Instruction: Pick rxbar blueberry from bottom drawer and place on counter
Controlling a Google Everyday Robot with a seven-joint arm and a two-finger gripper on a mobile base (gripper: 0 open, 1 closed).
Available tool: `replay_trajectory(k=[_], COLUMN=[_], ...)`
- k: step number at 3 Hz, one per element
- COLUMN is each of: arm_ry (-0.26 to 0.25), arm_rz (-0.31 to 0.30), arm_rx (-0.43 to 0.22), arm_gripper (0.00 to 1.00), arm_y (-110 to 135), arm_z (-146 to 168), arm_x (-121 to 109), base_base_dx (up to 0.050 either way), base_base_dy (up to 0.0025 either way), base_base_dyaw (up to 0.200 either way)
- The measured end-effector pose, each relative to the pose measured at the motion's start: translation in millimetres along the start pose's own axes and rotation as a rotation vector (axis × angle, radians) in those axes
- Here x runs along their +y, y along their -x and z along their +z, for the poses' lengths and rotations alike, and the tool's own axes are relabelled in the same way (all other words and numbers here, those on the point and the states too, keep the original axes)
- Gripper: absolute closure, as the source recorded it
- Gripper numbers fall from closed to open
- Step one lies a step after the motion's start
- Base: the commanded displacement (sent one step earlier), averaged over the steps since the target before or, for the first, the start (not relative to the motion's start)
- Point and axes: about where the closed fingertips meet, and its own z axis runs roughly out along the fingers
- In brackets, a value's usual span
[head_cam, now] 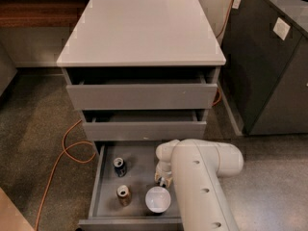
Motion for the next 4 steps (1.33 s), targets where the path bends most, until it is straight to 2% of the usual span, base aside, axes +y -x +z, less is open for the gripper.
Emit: replay_trajectory(k=[1,2,3,4], arm_ry=[-0.146,-0.199,-0.189,-0.165], arm_rz=[0.014,0.010,0.021,0.021], arm_rx=[0.164,0.242,0.238,0.196], arm_gripper=[1.00,1.00,1.00,1.00], arm_y=[-11,1,34,69], arm_z=[-77,-124,-145,-157], arm_x=[-23,-22,-2,12], base_base_dx=[0.000,0.000,0.000,0.000], base_base_dy=[0.00000,0.00000,0.00000,0.00000], base_base_dyaw=[0.000,0.000,0.000,0.000])
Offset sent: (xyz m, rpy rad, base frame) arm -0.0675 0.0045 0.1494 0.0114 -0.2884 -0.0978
